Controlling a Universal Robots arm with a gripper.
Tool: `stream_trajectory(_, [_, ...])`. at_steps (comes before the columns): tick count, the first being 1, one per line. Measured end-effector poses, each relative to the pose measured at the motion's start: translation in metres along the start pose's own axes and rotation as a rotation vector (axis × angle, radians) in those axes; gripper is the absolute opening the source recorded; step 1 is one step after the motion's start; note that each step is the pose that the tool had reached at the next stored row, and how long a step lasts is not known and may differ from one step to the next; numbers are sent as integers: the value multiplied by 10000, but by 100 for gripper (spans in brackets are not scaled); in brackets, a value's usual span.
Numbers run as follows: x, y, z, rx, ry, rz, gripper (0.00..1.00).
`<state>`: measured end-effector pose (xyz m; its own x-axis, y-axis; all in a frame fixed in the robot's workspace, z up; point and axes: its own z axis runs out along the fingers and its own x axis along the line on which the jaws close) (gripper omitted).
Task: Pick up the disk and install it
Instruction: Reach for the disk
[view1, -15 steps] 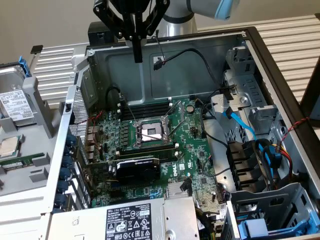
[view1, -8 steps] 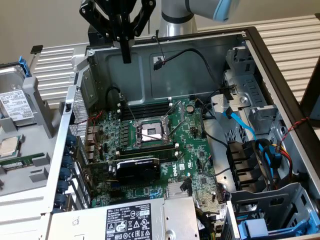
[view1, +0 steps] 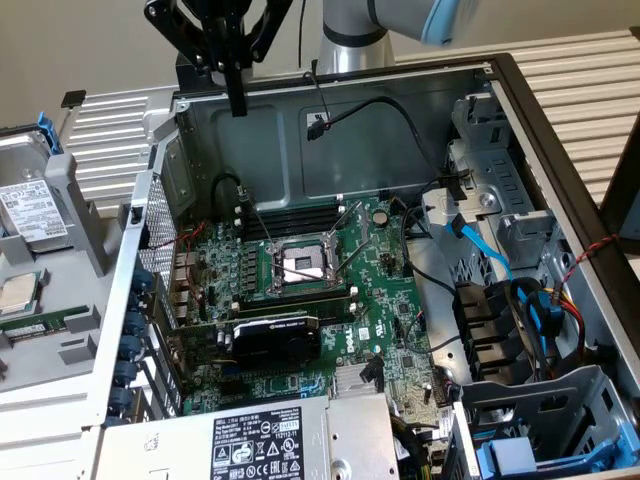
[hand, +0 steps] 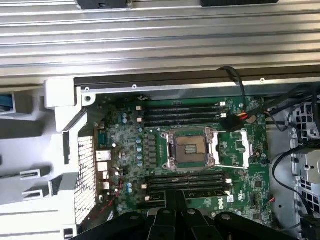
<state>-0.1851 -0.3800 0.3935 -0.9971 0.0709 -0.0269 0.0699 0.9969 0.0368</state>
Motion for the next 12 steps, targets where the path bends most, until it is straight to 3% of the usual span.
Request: stream_trajectory(12, [531, -29, -16, -4, -58, -3, 11])
